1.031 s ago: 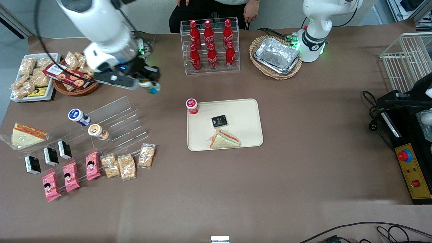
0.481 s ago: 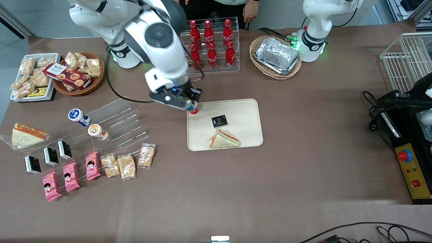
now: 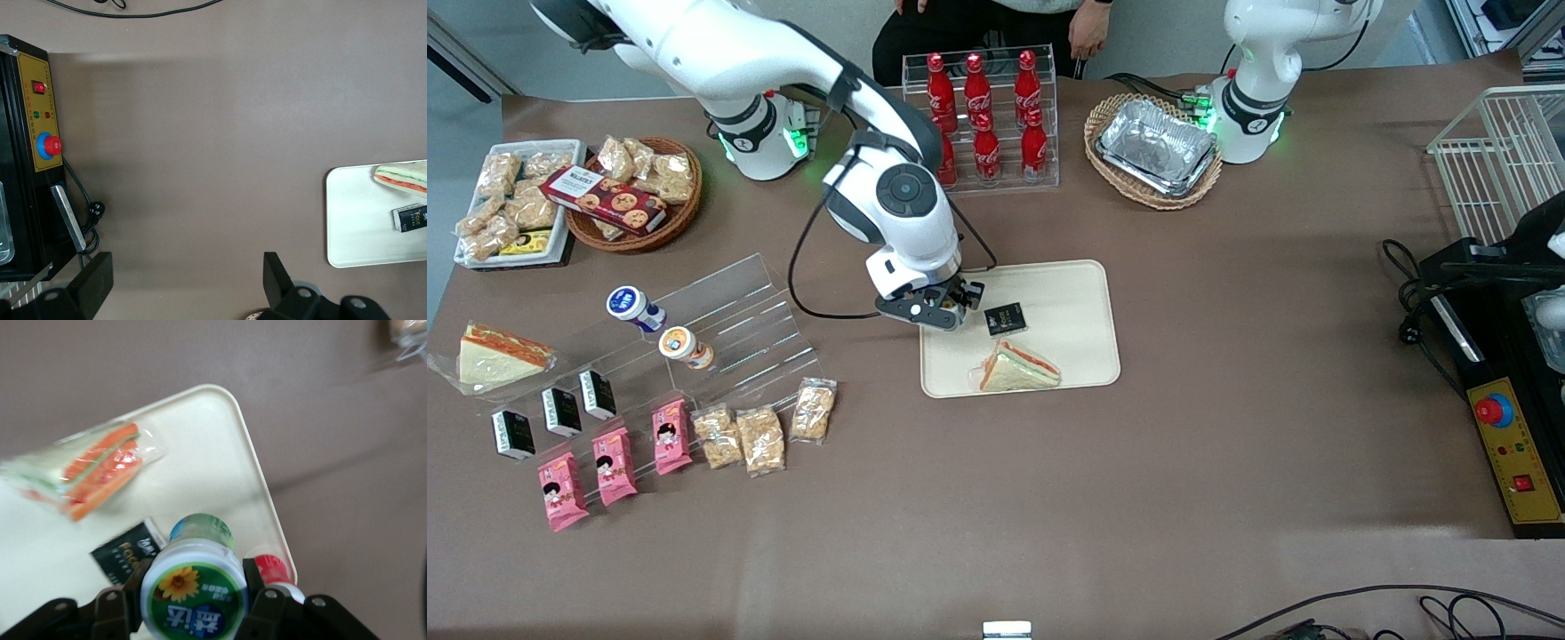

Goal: Place green gum on tray
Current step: 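Lower the green bottle onto the tray beside the red-capped bottle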

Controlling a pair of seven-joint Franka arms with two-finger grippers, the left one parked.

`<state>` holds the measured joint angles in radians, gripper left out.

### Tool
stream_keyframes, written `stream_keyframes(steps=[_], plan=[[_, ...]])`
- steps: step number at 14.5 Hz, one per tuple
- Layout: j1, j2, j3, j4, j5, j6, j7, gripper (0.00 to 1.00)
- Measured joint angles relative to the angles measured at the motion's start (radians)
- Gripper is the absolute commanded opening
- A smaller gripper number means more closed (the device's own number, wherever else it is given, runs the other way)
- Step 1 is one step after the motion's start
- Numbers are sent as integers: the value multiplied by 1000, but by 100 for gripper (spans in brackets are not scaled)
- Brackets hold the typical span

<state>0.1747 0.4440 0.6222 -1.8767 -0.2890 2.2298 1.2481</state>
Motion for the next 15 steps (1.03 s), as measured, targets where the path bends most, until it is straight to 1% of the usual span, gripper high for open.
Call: stream_keyframes(steps=[3,5,9,12,13,14,15], plan=[[0,18,-1,-71,-67,86,55,18],[0,29,0,-93,-115,115,98,18],[2,64,0,-129,-159,177,131,18],[12,82,2,-156,-174,202,136,19],[14,86,2,-162,-181,208,138,28],[14,88,2,-164,-186,211,140,42],[14,87,2,-164,-187,211,140,71]])
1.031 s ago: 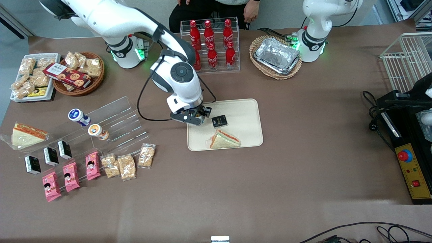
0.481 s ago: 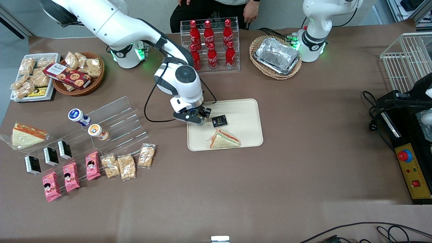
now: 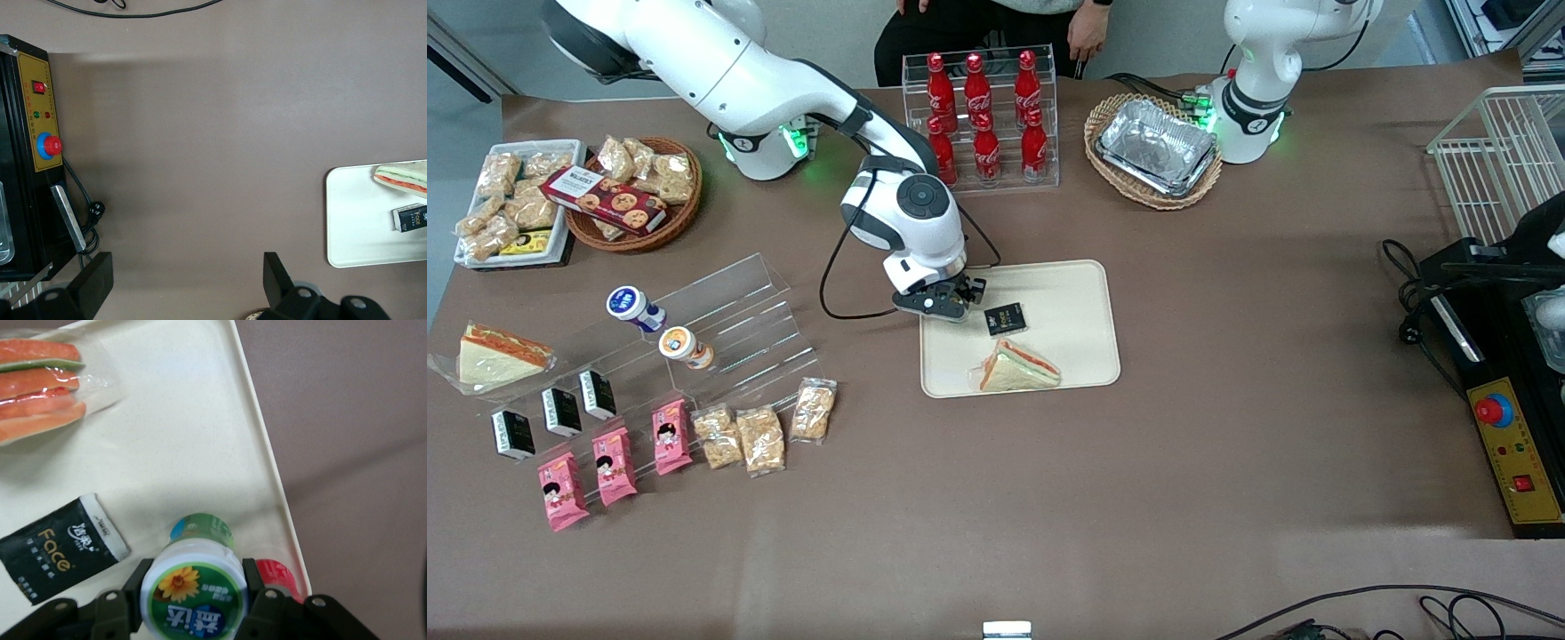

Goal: Place green gum on tray
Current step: 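Lower the green bottle onto the tray beside the red-capped bottle, then open the right gripper and withdraw it from the tray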

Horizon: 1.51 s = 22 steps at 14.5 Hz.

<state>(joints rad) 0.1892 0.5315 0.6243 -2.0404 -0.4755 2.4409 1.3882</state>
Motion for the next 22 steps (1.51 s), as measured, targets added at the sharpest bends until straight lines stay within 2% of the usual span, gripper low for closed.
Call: stream_keyframes(steps=[1,2,17,22], plan=[[0,0,0,0,0,0,0,93],[0,0,0,0,0,0,1,97],[-3,5,-1,9,-19,11,12,100],[-8,-74,13,24,-19,-45,12,100]])
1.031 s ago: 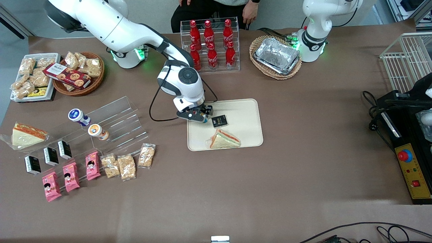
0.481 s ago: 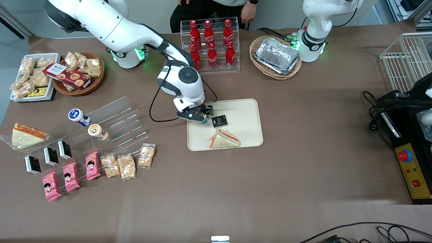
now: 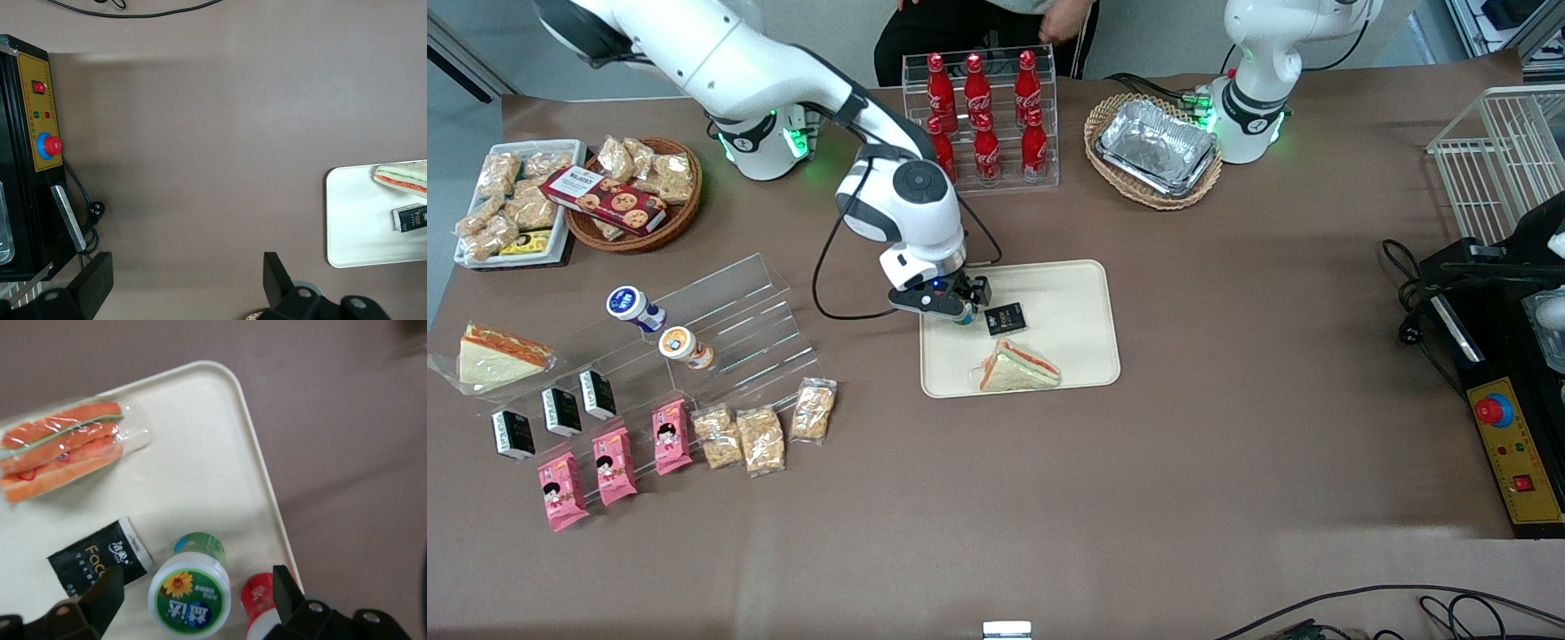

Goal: Place green gum on tray
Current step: 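Open the right gripper and withdraw it from the tray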

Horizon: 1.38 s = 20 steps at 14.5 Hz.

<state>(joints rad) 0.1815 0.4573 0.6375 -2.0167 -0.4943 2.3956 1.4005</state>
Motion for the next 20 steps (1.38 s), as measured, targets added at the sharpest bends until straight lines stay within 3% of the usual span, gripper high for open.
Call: stream_keyframes(steps=[2,5,8,11,13,16,20], plan=[[-1,-58,20,21,24,-86,0,100],[-3,-161,43,107,176,-256,-64,100],[-60,-252,43,235,312,-458,-222,100],[-151,-306,20,338,390,-636,-440,100],[-171,-343,-73,379,457,-722,-618,100],[-177,-429,-315,402,556,-812,-926,100],[-185,-522,-590,401,568,-919,-1255,100]])
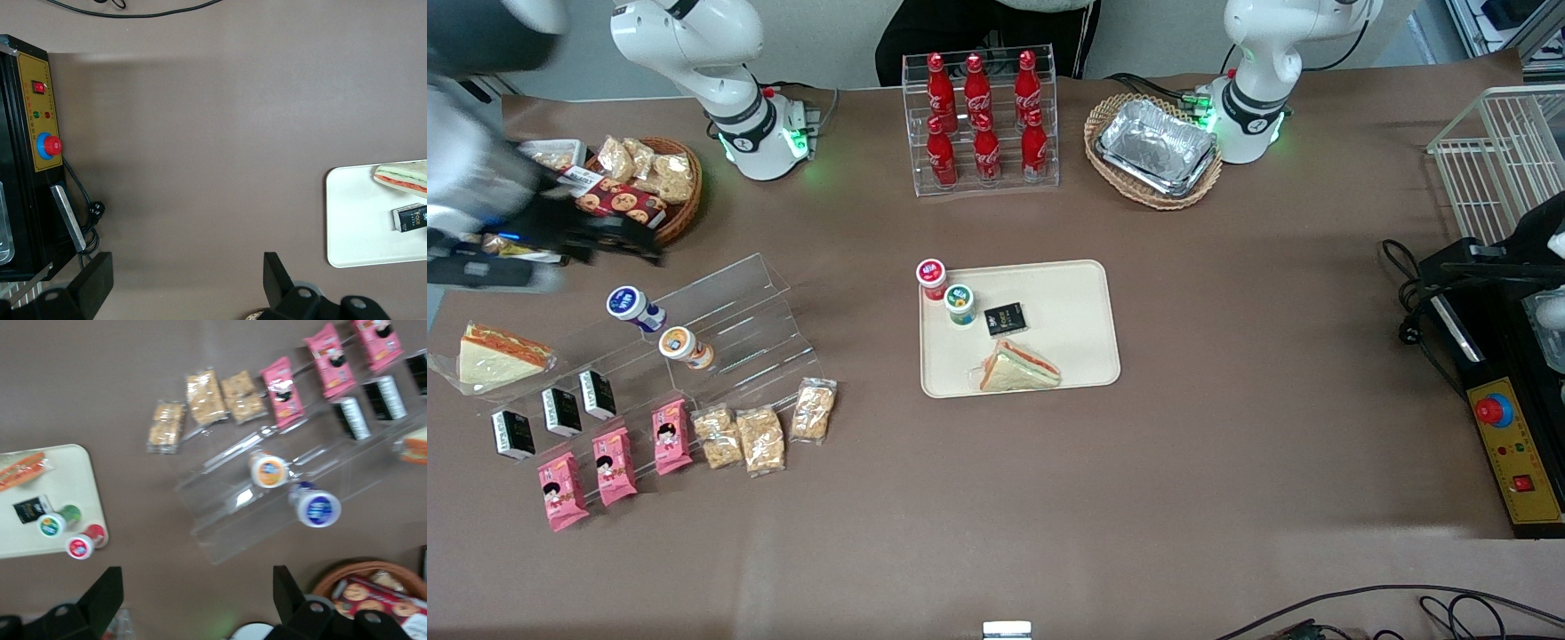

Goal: Place green gum on tray
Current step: 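Open the right gripper and withdraw it from the tray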

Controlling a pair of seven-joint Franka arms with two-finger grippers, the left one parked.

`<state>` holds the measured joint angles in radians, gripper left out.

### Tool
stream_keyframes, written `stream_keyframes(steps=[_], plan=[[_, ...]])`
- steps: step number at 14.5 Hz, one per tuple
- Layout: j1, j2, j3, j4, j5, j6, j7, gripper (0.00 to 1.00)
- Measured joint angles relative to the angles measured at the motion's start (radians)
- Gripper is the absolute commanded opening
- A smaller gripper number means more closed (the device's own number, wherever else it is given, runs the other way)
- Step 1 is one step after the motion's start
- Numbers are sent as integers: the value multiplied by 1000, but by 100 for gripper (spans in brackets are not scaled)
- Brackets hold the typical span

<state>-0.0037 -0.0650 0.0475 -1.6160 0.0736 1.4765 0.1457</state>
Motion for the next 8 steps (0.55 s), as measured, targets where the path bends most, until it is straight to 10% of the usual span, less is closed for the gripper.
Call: stream_keyframes(steps=[8], plan=[[-5,-21,-230,-24,-58,-7,-271,100]])
